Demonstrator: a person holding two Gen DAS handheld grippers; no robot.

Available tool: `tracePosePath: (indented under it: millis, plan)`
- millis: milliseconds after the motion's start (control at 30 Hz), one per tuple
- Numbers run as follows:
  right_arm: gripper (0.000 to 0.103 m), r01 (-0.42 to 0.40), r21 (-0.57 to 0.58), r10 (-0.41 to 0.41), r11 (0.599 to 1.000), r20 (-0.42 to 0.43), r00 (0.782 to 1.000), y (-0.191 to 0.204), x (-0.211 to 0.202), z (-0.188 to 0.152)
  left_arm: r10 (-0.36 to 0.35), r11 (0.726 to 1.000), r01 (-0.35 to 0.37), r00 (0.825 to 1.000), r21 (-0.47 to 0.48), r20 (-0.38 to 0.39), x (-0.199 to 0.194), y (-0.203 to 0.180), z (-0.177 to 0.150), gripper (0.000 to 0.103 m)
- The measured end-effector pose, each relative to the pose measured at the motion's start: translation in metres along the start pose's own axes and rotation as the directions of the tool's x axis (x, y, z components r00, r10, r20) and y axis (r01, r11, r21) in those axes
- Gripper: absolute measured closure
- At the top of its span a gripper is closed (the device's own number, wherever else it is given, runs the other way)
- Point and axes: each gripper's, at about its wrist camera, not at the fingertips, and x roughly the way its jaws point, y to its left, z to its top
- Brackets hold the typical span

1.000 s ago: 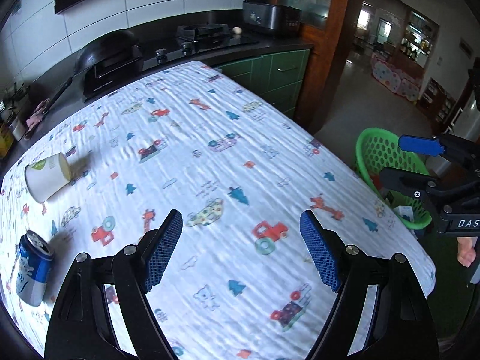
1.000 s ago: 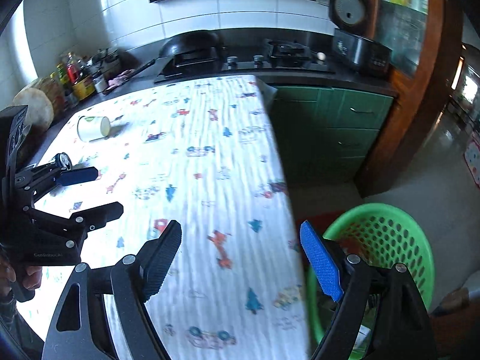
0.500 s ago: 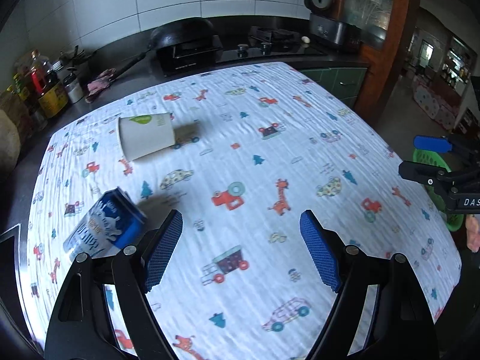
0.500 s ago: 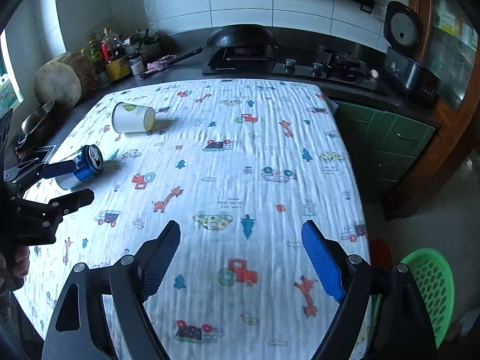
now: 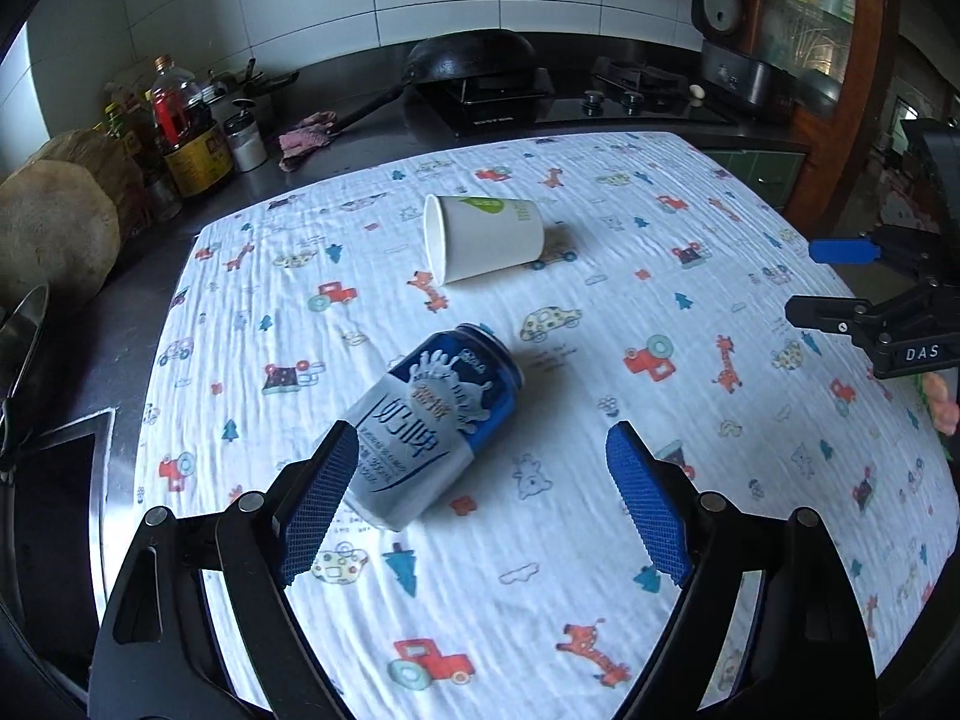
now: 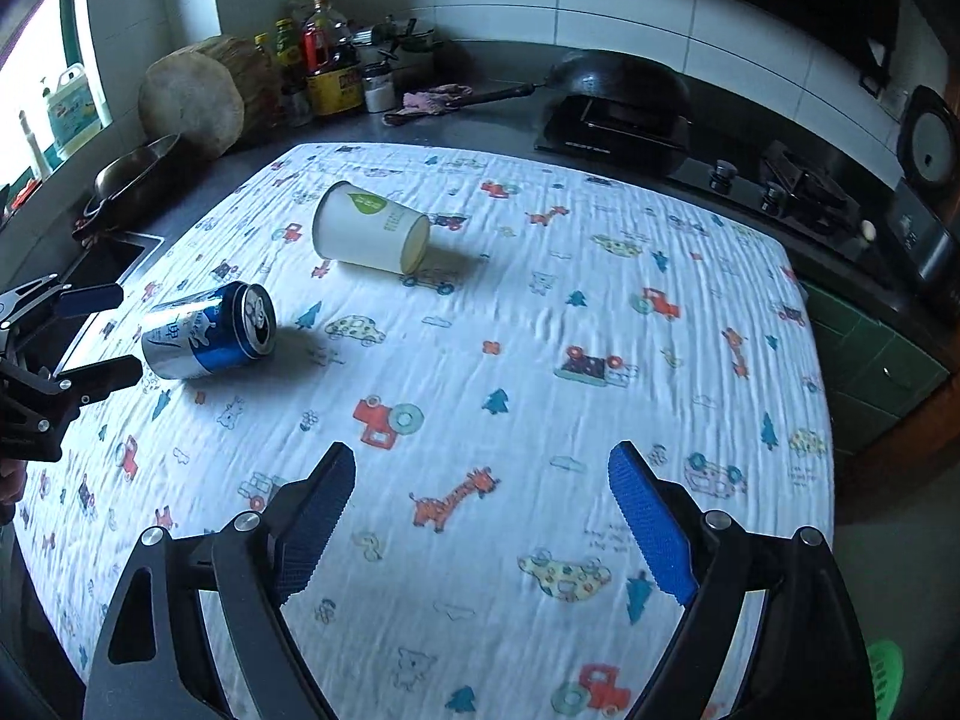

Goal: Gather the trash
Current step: 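Grasp the white paper cup with the right tool while the left tool grasps the blue can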

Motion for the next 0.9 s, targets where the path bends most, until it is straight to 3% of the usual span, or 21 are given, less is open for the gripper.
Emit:
tracePosePath:
  millis: [367, 567, 733, 900]
  plan:
    - [0.017, -0.096, -0.234, 0.088, 0.968, -0.042, 0.995, 0.044, 0.081, 0.076, 0.015, 1.000, -0.015, 0.999, -0.019, -0.038, 0.011, 0.049, -0.008, 0.018]
    - [0.014, -0.123, -0.398, 0.104, 0.909, -0.068, 0.992, 0.065, 0.121, 0.113, 0.003, 0.999, -0.005, 0.998, -0.034, -0.056, 0.023, 0.064, -0.010, 0.015]
    - [0.013, -0.129, -0.536, 0.095, 0.834, -0.090, 0.991, 0.080, 0.148, 0.134, -0.013, 1.000, 0.011, 0.998, -0.027, -0.067, 0.031, 0.071, -0.009, 0.014]
    - [0.013, -0.179, -0.604, 0.098, 0.776, -0.164, 0.981, 0.088, 0.172, 0.148, -0.011, 1.000, 0.010, 0.997, -0.005, -0.075, 0.037, 0.074, -0.010, 0.013]
